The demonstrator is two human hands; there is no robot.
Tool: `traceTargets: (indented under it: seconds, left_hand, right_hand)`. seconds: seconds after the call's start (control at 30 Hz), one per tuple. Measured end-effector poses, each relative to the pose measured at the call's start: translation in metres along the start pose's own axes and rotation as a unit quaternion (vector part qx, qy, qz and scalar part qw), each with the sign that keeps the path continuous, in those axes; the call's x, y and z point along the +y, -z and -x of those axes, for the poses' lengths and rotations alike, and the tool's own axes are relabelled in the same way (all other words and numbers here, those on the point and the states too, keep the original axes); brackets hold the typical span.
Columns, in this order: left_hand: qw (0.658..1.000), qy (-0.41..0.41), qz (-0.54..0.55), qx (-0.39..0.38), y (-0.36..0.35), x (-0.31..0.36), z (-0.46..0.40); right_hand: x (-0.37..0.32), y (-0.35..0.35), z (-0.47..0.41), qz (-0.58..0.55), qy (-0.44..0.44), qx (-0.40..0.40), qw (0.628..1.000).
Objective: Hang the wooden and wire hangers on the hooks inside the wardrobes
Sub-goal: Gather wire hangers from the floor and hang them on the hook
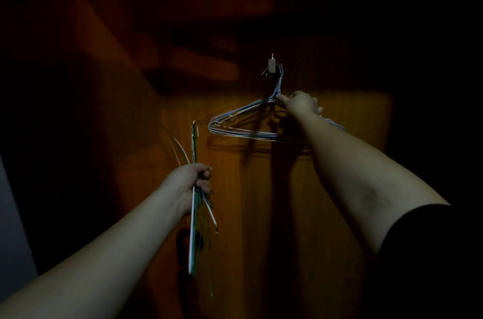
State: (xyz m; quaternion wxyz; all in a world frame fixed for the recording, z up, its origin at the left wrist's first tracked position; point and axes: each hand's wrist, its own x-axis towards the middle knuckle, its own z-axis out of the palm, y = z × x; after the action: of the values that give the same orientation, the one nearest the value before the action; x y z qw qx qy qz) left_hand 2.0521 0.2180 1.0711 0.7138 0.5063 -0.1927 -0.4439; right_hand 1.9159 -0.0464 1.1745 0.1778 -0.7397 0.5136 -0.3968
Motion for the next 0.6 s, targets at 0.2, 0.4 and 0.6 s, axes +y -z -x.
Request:
traceTargets:
  seconds: [0.2, 0.4, 0.6]
  left_hand:
    - [1.000, 0.006, 0.004, 0.002, 0.001, -0.002, 0.002]
    - [1.000, -0.005, -0.004, -0.014, 0.004, -0.008, 0.003]
    - [0.999, 0.007, 0.007, -0.033, 0.014, -0.019, 0.005]
  right_hand:
    - [-0.001, 0.000, -0.006, -0.019, -0.026, -0.012, 0.999]
    - [0.003, -0.001, -0.009, -0.013, -0.006, -0.004, 1.000]
    - [0.005, -0.002, 0.000, 0.033, 0.053, 0.069, 0.996]
